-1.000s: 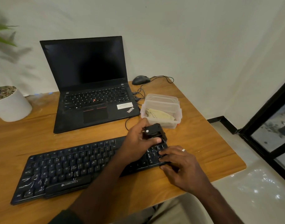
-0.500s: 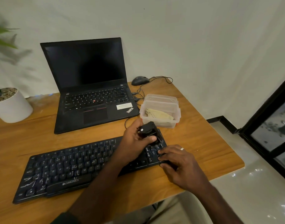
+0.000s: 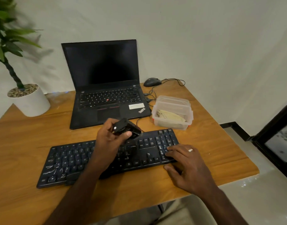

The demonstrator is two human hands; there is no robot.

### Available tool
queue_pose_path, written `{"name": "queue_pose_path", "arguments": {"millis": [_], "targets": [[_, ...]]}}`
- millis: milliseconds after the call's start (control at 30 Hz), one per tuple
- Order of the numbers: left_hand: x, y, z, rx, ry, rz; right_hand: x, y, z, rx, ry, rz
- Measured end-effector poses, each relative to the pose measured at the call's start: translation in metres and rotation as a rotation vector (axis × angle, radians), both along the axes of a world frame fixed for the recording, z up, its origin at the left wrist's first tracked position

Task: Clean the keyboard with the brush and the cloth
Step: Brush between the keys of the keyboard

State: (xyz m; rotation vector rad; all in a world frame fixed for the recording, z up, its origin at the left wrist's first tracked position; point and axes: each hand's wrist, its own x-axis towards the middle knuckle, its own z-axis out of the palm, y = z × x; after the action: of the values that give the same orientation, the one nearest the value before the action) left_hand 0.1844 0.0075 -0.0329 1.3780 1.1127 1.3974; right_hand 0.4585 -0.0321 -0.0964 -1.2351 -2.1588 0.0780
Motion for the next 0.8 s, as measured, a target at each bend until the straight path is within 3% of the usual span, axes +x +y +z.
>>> {"name": "queue_pose_path", "arguments": {"millis": [300,533,800], "targets": [[-0.105,-0.054,0.000,0.026,-0.053,0.312,-0.108,0.001,0.004,-0.100,-0.247,0.127],[-0.168,-0.088,-0.007,-0.004,0.006,0.395,-0.083,0.009,-0.001,-0.122,-0.199,0.171],[-0.200,-0.101,-0.014,-0.031,0.098,0.329,-0.072,0.009,0.002,-0.129,-0.200,0.158]]}}
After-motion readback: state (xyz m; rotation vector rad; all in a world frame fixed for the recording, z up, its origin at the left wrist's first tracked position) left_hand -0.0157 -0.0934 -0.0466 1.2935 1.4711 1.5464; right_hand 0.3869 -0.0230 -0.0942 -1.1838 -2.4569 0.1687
